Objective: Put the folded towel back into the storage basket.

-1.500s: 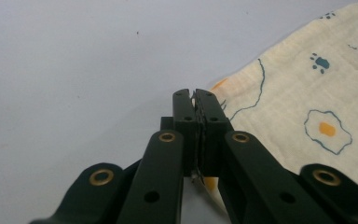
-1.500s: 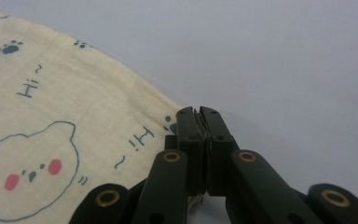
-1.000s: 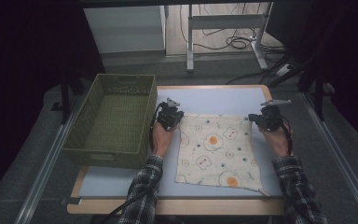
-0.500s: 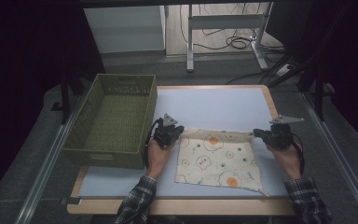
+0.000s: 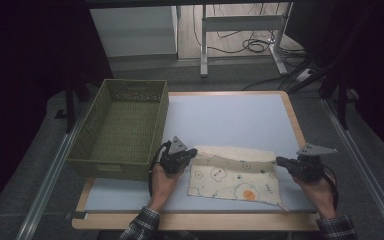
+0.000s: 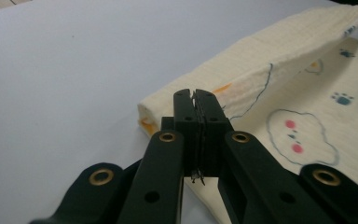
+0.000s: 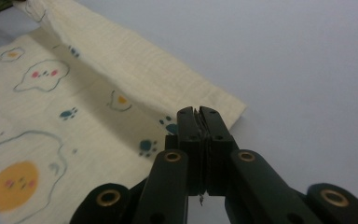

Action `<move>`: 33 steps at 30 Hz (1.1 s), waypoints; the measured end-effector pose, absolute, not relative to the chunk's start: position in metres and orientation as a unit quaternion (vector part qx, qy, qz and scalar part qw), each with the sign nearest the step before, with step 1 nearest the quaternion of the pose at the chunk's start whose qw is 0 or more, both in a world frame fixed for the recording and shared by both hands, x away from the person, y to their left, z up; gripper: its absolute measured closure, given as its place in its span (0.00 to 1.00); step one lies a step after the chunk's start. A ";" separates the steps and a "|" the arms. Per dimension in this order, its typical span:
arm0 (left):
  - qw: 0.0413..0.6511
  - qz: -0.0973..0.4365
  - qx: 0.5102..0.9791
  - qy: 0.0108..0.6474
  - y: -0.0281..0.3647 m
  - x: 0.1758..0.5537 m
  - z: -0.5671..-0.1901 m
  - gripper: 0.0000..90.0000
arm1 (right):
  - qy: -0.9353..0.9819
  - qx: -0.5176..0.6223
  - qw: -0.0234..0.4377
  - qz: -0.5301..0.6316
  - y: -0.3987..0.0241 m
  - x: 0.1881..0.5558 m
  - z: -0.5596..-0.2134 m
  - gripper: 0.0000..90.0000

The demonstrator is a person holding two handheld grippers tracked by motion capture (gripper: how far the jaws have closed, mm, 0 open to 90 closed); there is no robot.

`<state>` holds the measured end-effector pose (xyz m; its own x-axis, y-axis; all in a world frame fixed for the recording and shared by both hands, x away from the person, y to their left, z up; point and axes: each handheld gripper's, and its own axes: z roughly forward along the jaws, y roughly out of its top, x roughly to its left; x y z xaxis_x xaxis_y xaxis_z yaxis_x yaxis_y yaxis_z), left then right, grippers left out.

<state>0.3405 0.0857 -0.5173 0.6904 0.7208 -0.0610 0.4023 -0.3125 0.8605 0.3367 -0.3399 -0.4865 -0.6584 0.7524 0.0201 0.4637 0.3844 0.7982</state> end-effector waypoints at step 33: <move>0.463 0.118 0.812 0.336 0.103 0.263 -0.535 0.83 | 0.841 0.354 0.120 0.391 -0.338 0.254 -0.511 0.95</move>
<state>0.2632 0.1026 -0.5347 0.7458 0.6554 -0.1193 0.4363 -0.3453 0.8309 0.2541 -0.3383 -0.5110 -0.7206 0.6891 0.0760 0.5020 0.4430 0.7428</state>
